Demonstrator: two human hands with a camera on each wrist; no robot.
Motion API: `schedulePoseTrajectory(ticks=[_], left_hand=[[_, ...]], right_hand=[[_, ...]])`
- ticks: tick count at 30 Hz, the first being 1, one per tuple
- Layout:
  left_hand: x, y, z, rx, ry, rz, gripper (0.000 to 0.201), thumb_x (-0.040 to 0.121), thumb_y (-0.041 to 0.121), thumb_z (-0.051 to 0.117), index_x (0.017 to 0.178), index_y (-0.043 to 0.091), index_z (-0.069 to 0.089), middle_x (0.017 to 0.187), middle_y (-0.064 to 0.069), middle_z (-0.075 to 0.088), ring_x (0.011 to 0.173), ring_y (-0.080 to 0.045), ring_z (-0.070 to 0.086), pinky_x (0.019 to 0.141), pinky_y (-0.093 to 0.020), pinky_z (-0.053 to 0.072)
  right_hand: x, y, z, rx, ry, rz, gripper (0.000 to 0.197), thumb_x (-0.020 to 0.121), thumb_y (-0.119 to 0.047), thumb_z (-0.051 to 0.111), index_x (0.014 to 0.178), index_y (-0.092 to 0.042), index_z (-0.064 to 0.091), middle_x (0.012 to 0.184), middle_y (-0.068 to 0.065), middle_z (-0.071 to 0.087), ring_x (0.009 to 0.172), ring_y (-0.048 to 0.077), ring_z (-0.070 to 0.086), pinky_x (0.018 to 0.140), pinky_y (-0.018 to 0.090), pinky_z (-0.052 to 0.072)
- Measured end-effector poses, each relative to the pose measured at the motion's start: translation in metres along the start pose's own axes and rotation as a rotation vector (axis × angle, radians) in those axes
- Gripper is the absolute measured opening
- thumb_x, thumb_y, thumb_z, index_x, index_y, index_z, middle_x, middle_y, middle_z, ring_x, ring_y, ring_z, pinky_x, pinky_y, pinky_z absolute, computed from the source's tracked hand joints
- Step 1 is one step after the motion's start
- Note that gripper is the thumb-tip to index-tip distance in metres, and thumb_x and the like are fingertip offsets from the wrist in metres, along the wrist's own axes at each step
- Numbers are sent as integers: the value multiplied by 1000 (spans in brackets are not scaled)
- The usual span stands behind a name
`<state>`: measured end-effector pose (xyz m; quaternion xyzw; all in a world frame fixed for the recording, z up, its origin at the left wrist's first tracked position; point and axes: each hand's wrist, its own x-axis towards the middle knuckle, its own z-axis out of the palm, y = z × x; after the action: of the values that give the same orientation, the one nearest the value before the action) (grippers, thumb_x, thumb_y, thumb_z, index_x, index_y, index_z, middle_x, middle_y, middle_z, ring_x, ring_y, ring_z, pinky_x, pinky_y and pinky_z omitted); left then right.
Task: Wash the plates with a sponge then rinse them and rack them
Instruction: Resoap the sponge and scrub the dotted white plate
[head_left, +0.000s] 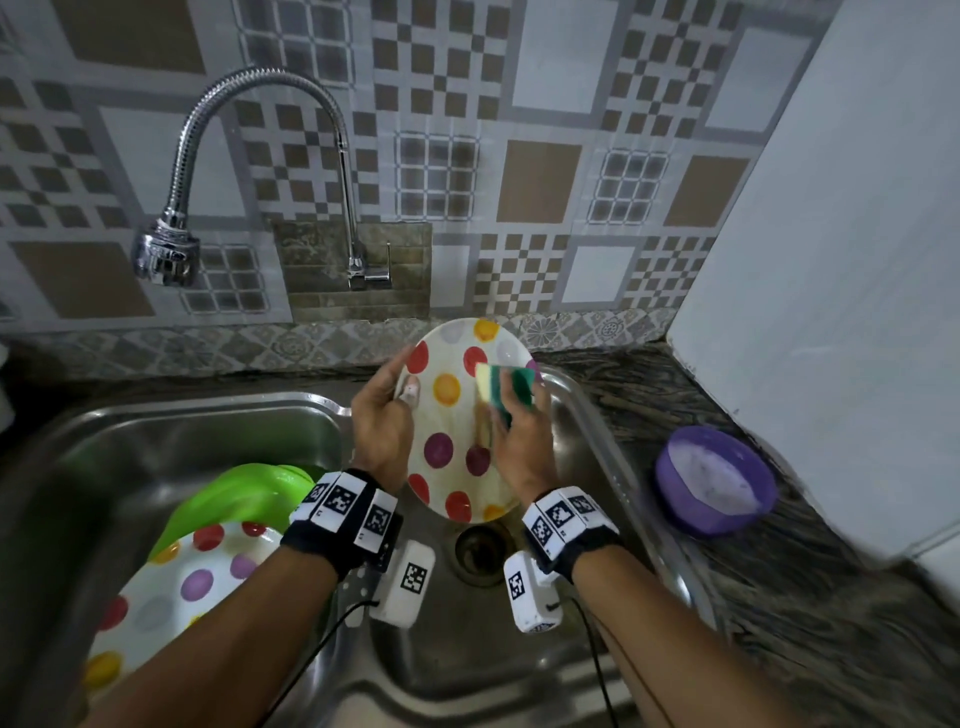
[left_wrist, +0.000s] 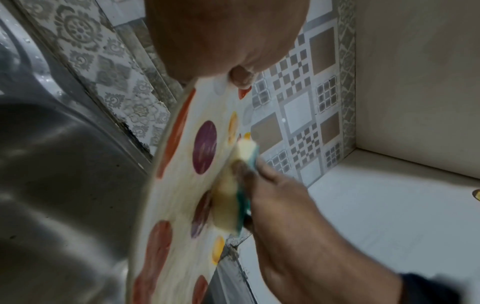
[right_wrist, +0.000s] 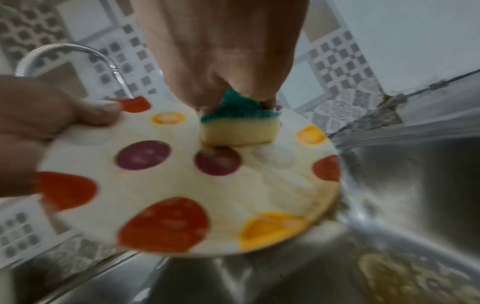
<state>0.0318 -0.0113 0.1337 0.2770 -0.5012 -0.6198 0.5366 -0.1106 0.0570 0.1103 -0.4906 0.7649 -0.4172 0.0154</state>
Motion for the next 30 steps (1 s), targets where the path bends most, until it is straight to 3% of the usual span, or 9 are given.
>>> schedulePoseTrajectory(ticks=[5, 7, 11, 15, 20, 24, 26, 28, 30], left_hand=[[5, 13, 11, -46, -31, -7, 38, 89, -7, 49, 126, 1, 56, 113, -16, 68, 105, -30, 65, 90, -43, 54], [12, 18, 9, -57, -2, -2, 36, 90, -8, 47, 122, 1, 59, 106, -16, 70, 98, -32, 67, 83, -41, 57], [28, 23, -2, -50, 59, -5, 34, 93, 1, 46, 124, 6, 60, 113, -25, 65, 102, -41, 65, 86, -60, 51], [28, 27, -15, -27, 83, 9, 34, 95, -3, 44, 126, 3, 58, 107, -15, 70, 99, -34, 66, 85, -52, 54], [25, 28, -31, -14, 100, -43, 35, 94, -1, 48, 127, 7, 58, 120, -21, 64, 108, -39, 63, 86, -55, 54], [20, 28, -30, -47, 136, -21, 34, 94, 0, 48, 124, 11, 61, 115, -15, 67, 106, -33, 65, 84, -49, 56], [19, 25, -28, -60, 187, -4, 36, 94, -1, 46, 121, 16, 63, 111, -9, 70, 105, -31, 66, 85, -47, 56], [19, 21, -25, -58, 252, 10, 39, 93, -3, 44, 121, 17, 64, 108, -4, 71, 104, -27, 66, 86, -45, 56], [21, 15, -19, -59, 326, 26, 40, 94, -1, 44, 125, 17, 61, 112, -6, 70, 106, -25, 66, 89, -44, 55]], right_hand=[[-12, -31, 12, 24, -128, -243, 66, 83, 3, 52, 141, -23, 38, 145, 18, 29, 132, 34, 35, 110, 41, 36], [-22, -31, 16, 27, -180, -306, 61, 82, 6, 53, 138, -19, 44, 144, 19, 32, 130, 35, 37, 110, 42, 36], [-41, -20, 18, -23, -296, -398, 34, 84, -3, 57, 118, -3, 62, 145, 21, 33, 133, 36, 34, 114, 40, 29], [-36, -12, 5, -132, -292, -490, 49, 86, -5, 54, 133, -19, 51, 141, 23, 37, 125, 38, 43, 107, 41, 40], [3, 18, -23, -245, -118, -374, 50, 89, -8, 58, 136, -20, 47, 136, 26, 41, 117, 45, 48, 98, 52, 47], [-4, 32, -20, -332, -72, -318, 46, 90, -17, 53, 136, -19, 45, 132, 23, 44, 112, 40, 50, 95, 47, 48], [-21, 32, -12, -245, -42, -306, 47, 90, -15, 55, 136, -21, 46, 135, 20, 41, 117, 33, 47, 104, 36, 42], [-42, 29, -1, -172, -94, -319, 50, 90, -10, 55, 138, -23, 45, 141, 17, 36, 124, 28, 42, 108, 32, 37], [-58, 22, 13, -145, -208, -347, 53, 87, -5, 48, 137, -25, 46, 144, 16, 36, 131, 32, 38, 109, 40, 37]])
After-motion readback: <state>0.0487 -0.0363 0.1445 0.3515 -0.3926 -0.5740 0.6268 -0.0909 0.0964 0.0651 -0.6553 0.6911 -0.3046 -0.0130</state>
